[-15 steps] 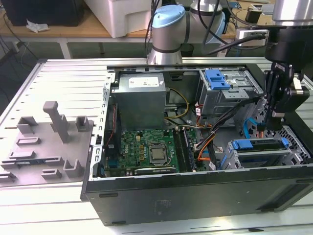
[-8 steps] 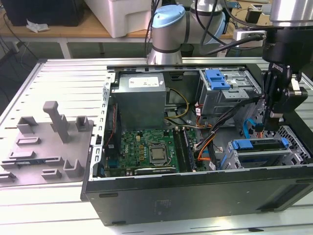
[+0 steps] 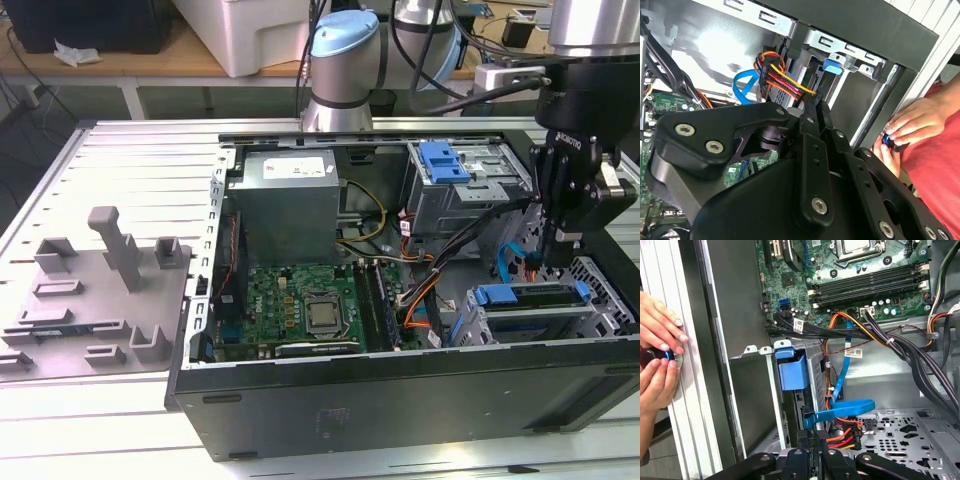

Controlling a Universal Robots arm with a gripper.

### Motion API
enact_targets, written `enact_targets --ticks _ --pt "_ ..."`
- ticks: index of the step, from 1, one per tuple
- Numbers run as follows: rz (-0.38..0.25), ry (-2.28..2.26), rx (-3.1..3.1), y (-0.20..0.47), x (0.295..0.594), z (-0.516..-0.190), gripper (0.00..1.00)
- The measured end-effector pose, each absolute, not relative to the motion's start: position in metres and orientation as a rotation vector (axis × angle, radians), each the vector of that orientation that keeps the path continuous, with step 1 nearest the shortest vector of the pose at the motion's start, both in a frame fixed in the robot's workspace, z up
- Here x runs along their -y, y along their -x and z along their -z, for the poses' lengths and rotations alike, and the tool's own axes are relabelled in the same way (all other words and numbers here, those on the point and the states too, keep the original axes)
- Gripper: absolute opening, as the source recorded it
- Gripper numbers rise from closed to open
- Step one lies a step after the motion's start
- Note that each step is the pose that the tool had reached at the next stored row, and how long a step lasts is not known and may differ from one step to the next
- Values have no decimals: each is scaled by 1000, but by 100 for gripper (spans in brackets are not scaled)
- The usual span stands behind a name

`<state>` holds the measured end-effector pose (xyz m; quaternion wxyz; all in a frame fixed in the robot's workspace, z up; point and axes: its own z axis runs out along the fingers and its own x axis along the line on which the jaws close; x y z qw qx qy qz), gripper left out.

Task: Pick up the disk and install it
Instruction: 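Insert the first disk wire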

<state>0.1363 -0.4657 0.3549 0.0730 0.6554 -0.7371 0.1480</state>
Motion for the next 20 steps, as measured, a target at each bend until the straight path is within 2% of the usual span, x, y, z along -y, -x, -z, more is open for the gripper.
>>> enact_targets --ticks 20 --pt "-444 -1969 2214 -136 470 -352 17"
